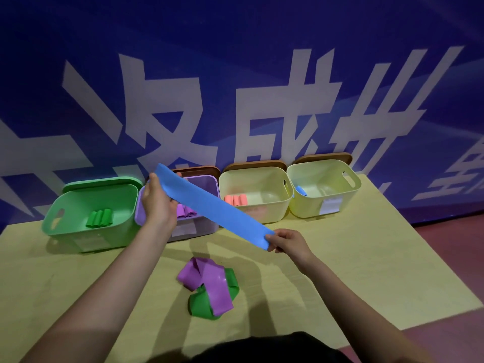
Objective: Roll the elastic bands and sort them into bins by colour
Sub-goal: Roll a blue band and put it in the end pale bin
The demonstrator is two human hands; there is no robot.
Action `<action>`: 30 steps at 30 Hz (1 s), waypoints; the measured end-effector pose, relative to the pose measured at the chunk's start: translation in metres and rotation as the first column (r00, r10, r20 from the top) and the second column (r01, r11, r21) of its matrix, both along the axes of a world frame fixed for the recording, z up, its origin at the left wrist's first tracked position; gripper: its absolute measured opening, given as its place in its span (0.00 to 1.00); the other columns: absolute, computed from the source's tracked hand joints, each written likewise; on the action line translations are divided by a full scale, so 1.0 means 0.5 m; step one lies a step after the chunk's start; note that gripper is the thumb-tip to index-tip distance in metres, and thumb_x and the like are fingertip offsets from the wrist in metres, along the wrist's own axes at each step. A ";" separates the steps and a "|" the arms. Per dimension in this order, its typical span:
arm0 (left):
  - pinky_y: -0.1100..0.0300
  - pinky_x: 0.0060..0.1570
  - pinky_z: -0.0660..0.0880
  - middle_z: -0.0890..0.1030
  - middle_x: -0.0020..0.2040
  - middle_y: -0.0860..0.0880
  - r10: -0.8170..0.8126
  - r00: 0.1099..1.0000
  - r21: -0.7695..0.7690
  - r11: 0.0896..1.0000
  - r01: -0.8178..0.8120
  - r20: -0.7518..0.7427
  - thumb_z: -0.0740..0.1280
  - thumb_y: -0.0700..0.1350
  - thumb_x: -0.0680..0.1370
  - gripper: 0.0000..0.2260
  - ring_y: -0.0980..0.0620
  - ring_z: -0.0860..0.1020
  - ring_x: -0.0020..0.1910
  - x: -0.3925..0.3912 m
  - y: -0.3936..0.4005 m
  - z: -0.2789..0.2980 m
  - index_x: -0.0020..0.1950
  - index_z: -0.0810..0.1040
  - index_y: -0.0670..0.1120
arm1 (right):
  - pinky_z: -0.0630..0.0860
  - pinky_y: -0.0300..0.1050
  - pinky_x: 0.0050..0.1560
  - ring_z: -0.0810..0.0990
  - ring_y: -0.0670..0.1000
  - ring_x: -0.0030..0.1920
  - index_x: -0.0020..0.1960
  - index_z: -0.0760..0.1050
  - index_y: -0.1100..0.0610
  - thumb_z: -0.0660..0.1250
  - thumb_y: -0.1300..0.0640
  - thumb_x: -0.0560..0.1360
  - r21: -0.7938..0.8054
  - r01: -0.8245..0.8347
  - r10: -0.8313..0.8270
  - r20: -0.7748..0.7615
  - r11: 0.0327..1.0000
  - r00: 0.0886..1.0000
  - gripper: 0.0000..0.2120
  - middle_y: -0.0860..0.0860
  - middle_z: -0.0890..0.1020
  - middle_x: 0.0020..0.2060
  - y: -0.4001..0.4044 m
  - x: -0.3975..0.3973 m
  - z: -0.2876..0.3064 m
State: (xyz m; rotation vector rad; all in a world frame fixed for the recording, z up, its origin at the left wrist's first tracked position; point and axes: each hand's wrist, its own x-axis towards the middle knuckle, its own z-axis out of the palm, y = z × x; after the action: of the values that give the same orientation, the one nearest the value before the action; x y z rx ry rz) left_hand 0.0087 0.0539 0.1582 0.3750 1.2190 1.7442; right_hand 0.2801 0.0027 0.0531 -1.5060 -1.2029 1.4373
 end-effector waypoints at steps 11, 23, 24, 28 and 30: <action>0.49 0.52 0.78 0.83 0.49 0.49 -0.346 0.907 -0.098 0.938 0.332 -0.239 0.60 0.59 0.79 0.13 0.46 0.81 0.50 0.128 -0.090 0.035 0.53 0.79 0.55 | 0.74 0.38 0.45 0.79 0.48 0.46 0.56 0.79 0.55 0.65 0.61 0.77 0.197 -0.022 -0.009 0.158 0.980 0.987 0.09 0.46 0.81 0.43 0.013 -0.021 0.080; 0.72 0.52 0.72 0.82 0.51 0.62 -0.384 0.759 -0.002 0.893 0.450 -0.525 0.57 0.47 0.83 0.12 0.67 0.77 0.54 0.142 -0.136 0.055 0.54 0.79 0.56 | 0.72 0.36 0.40 0.74 0.43 0.35 0.38 0.77 0.51 0.69 0.64 0.74 0.563 -0.055 0.035 0.047 0.825 0.998 0.11 0.44 0.78 0.33 0.002 -0.145 0.265; 0.65 0.57 0.73 0.82 0.53 0.59 -0.398 0.767 -0.004 0.889 0.458 -0.504 0.58 0.50 0.82 0.10 0.61 0.77 0.57 0.138 -0.136 0.047 0.55 0.80 0.56 | 0.73 0.37 0.39 0.75 0.45 0.34 0.38 0.77 0.52 0.68 0.65 0.74 0.548 -0.034 0.037 0.006 0.836 0.999 0.10 0.46 0.78 0.33 0.001 -0.147 0.263; 0.41 0.59 0.75 0.82 0.56 0.43 -0.519 0.807 -0.046 0.847 0.529 -0.282 0.61 0.57 0.78 0.19 0.44 0.80 0.56 0.132 -0.137 0.037 0.63 0.75 0.47 | 0.72 0.36 0.36 0.74 0.45 0.31 0.39 0.75 0.60 0.67 0.67 0.75 0.509 0.022 0.034 -0.101 0.861 0.994 0.07 0.48 0.76 0.30 0.000 -0.148 0.262; 0.46 0.46 0.80 0.83 0.50 0.41 -0.566 0.793 -0.050 0.820 0.570 -0.226 0.56 0.50 0.82 0.15 0.45 0.83 0.46 0.138 -0.138 0.038 0.62 0.74 0.42 | 0.72 0.35 0.34 0.74 0.43 0.29 0.38 0.74 0.61 0.66 0.68 0.75 0.495 0.050 0.015 -0.126 0.868 0.992 0.08 0.46 0.75 0.29 0.004 -0.144 0.264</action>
State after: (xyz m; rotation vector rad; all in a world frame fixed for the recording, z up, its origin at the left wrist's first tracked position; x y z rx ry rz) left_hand 0.0778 -0.0152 0.1774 0.8846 1.0950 1.2064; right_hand 0.2081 0.0045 0.1850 -1.0497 -1.3488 1.0757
